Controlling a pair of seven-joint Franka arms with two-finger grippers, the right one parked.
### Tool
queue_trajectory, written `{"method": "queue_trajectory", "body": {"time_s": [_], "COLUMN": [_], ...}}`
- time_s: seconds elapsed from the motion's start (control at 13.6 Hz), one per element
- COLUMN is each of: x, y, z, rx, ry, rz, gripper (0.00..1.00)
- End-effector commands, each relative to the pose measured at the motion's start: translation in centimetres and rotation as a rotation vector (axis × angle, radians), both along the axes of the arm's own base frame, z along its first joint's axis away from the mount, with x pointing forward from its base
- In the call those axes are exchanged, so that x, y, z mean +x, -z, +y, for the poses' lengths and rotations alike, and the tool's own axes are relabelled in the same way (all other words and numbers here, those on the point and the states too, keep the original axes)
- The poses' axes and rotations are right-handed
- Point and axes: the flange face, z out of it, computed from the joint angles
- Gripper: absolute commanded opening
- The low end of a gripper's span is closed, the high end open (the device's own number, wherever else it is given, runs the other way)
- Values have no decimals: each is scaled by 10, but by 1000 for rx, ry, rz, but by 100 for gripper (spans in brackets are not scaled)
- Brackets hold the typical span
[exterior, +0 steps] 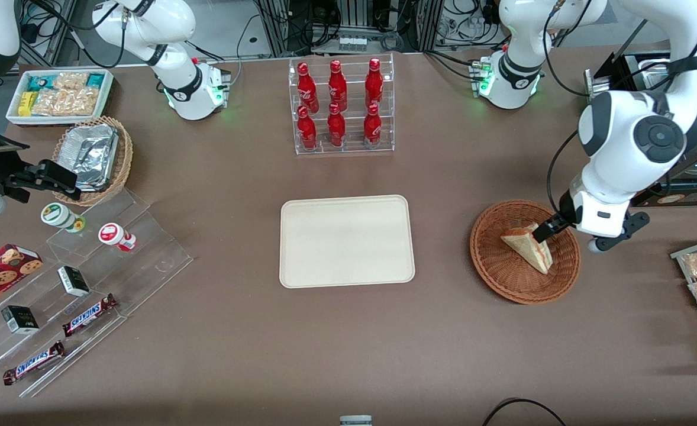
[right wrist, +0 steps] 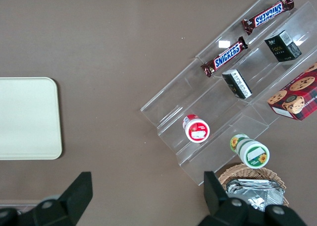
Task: Place sandwich from basket to tray
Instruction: 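Lower the left gripper and close it on the wrapped sandwich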
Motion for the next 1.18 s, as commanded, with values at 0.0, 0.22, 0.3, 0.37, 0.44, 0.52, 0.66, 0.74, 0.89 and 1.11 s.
{"method": "queue_trajectory", "body": {"time_s": [0.0, 0.22, 0.3, 0.37, 0.44, 0.52, 0.66, 0.74, 0.89, 1.11], "x": [-9, -11, -10, -10, -9, -9, -8, -8, -5, -2], "y": [28, 55, 63, 72, 77, 82, 93, 98, 118, 128], "z": [0, 1, 2, 2, 1, 2, 3, 4, 6, 7], "rx": [-2, -5, -9, -11, -13, -11, -13, -14, -16, -21], "ry": [-87, -115, -133, -138, -139, -139, -141, -142, -147, -156], "rz": [-9, 19, 12, 13, 12, 19, 29, 29, 45, 36], "gripper": [100, 100, 100, 100, 100, 100, 100, 100, 99, 35]}}
